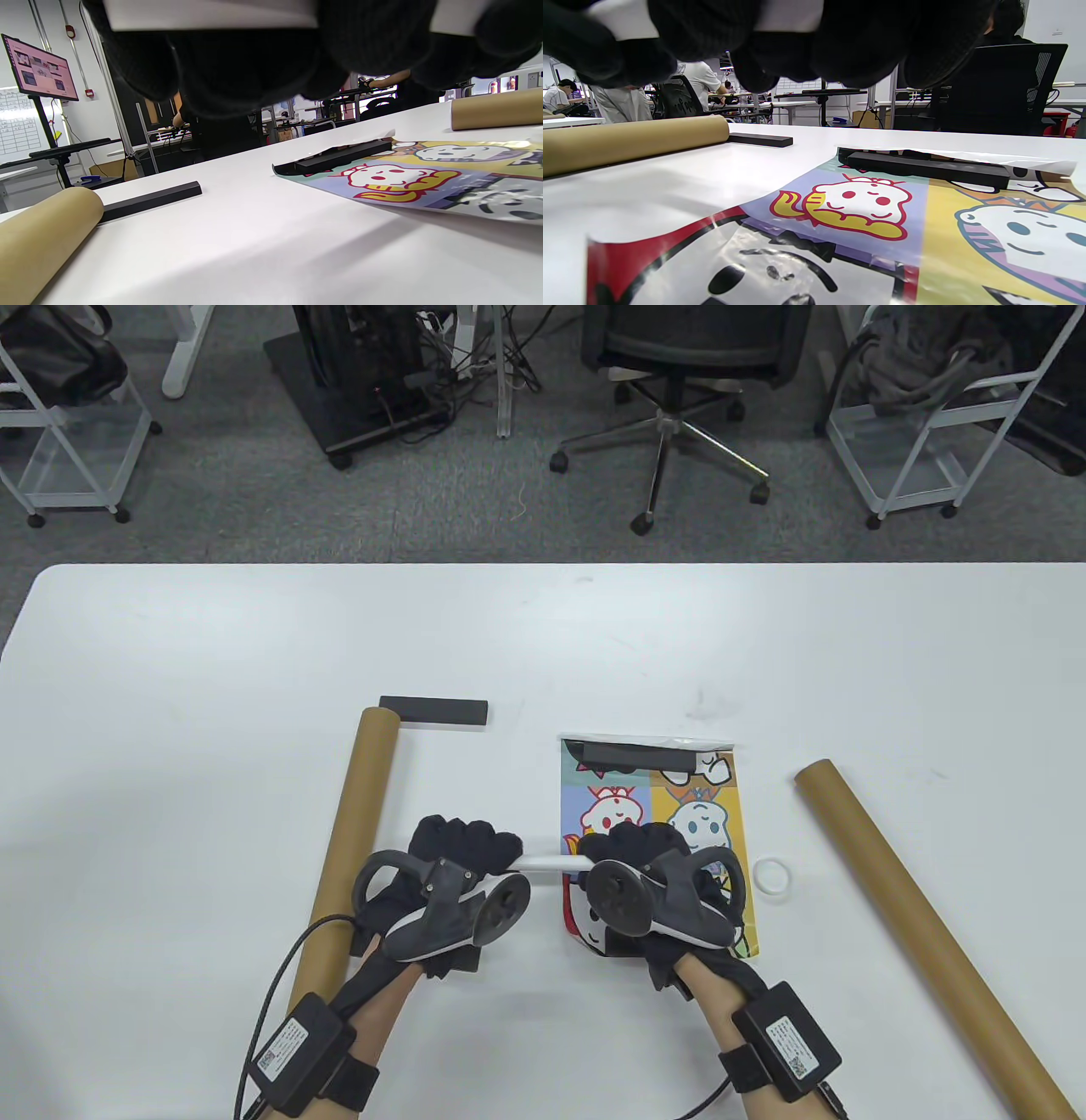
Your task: Roll up posters and store in mailing tubes
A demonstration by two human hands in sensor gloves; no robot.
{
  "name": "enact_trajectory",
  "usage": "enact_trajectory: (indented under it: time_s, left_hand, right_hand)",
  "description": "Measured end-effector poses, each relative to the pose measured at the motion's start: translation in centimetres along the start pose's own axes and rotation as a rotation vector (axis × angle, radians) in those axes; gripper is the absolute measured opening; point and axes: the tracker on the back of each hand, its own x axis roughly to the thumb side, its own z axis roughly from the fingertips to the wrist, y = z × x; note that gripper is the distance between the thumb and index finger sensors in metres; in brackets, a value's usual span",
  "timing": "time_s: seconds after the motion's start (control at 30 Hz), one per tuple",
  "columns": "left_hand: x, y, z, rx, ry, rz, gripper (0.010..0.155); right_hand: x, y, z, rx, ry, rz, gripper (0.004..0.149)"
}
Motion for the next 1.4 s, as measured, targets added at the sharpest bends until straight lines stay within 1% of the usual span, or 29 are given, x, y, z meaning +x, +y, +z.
enact_trajectory:
  time_s: [0.17, 0.27, 0.3, 0.4, 0.47, 0.5, 0.6, 0.7, 0.87, 1.07, 1.13, 1.2, 1.3, 1.4]
  left_hand:
    - [0.5, 0.2, -0.1, -0.040, 0.005, -0.038, 0.048]
    - [0.7, 0.3, 0.0, -0.024, -0.009, -0.052, 0.051]
    - [0.6, 0.2, 0.0, -0.038, -0.012, -0.045, 0.053]
    - [0.4, 0.2, -0.1, -0.026, -0.013, -0.023, 0.058]
    - [0.1, 0.3, -0.1, -0.020, -0.010, 0.008, 0.061]
    - [-0.1, 0.3, 0.0, -0.016, -0.007, 0.024, 0.062]
    - [-0.4, 0.2, -0.1, -0.021, 0.001, 0.054, 0.057]
    - [-0.3, 0.0, -0.1, -0.032, -0.001, 0.033, 0.053]
    - [-0.2, -0.2, -0.1, -0.041, -0.005, 0.039, 0.053]
    - [-0.6, -0.5, -0.2, -0.056, 0.010, 0.082, 0.057]
    - [-1.0, -0.4, -0.2, -0.064, 0.024, 0.081, 0.066]
    - [-2.2, -0.3, -0.2, -0.073, 0.063, 0.076, 0.075]
    - [-4.4, -0.3, 0.0, -0.072, 0.135, 0.131, 0.081]
    - [-6.8, -0.4, 0.3, -0.099, 0.217, 0.184, 0.085]
  right_hand:
    - [0.4, 0.1, 0.0, 0.004, 0.028, 0.070, 0.051]
    - [0.3, 0.0, 0.0, 0.010, 0.019, 0.057, 0.051]
    - [0.2, 0.0, 0.0, 0.011, 0.011, 0.041, 0.052]
    - [0.2, -0.1, 0.1, 0.002, 0.007, 0.065, 0.058]
    - [0.2, -0.1, 0.1, -0.009, 0.005, 0.050, 0.065]
    - [0.1, -0.1, 0.1, -0.014, 0.006, 0.045, 0.065]
    - [0.0, -0.1, 0.1, -0.025, 0.003, 0.039, 0.061]
    - [0.1, 0.0, 0.1, -0.020, -0.007, 0.040, 0.057]
    - [0.0, 0.0, 0.0, -0.011, -0.007, 0.051, 0.053]
    - [-0.1, 0.0, 0.1, -0.017, 0.001, 0.058, 0.051]
    - [-0.1, -0.1, 0.1, -0.015, 0.011, 0.065, 0.051]
    - [-0.5, -0.1, 0.1, -0.020, 0.032, 0.080, 0.051]
    - [-1.6, -0.3, 0.1, -0.018, 0.071, 0.051, 0.051]
    - [-3.1, -0.4, 0.1, -0.016, 0.122, 0.003, 0.051]
